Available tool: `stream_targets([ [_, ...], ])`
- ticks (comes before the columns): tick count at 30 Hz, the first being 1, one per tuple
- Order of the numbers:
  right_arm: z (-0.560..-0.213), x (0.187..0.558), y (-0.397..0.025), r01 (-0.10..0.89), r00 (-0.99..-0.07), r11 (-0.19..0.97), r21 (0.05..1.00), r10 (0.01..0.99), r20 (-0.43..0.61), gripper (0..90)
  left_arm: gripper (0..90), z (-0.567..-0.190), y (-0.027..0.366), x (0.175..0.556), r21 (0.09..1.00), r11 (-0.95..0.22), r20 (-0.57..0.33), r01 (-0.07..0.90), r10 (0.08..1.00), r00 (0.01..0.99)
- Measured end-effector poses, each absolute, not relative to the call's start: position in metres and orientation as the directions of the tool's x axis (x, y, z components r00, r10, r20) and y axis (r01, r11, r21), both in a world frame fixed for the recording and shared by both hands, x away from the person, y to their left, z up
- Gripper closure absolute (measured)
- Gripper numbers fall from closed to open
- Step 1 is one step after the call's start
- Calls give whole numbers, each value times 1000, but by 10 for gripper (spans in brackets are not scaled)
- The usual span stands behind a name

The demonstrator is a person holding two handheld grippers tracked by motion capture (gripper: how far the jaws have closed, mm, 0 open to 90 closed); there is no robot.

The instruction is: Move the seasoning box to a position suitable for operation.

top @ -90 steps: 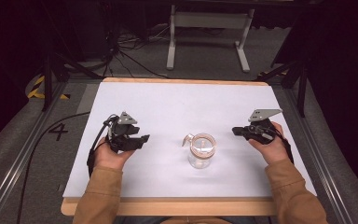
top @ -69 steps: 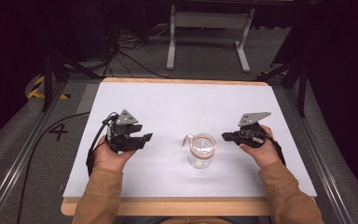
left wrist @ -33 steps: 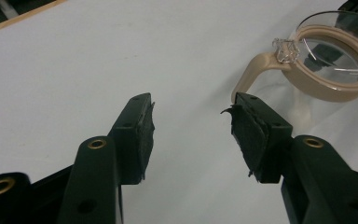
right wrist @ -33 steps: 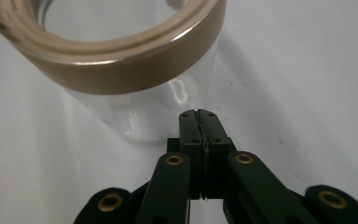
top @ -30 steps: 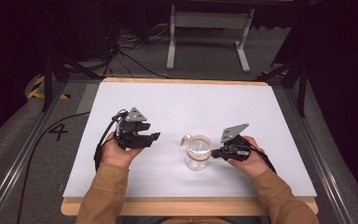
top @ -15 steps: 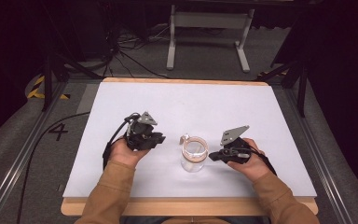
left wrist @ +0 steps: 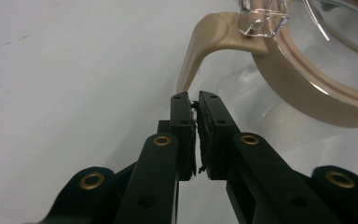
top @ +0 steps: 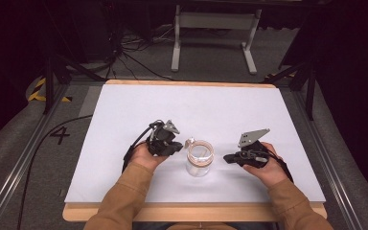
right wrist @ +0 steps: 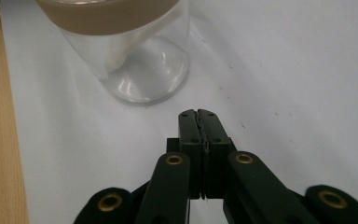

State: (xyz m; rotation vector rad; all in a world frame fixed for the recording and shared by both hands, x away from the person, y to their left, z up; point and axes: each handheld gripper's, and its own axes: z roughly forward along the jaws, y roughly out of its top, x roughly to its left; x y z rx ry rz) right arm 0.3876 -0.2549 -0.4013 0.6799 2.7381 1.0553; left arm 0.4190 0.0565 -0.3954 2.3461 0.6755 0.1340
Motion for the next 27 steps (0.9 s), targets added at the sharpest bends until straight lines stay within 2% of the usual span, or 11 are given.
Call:
stream_targets([
  [17,-403,385,-256,360,-893,655,664,449,42,897,847,-400,48,423,618,-640,-73,457,532,844],
  [22,-403,384,-256,364,-893,655,662,448,46,897,869,-400,45,423,623,-640,-60,450,535,843],
  [23,-403,384,-256,363,-893,655,663,448,46,897,897,-400,45,423,635,-633,-55,444,536,842],
  [27,-403,382,-256,366,-890,653,663,453,45,897,898,-400,43,428,638,-630,-66,442,527,847],
])
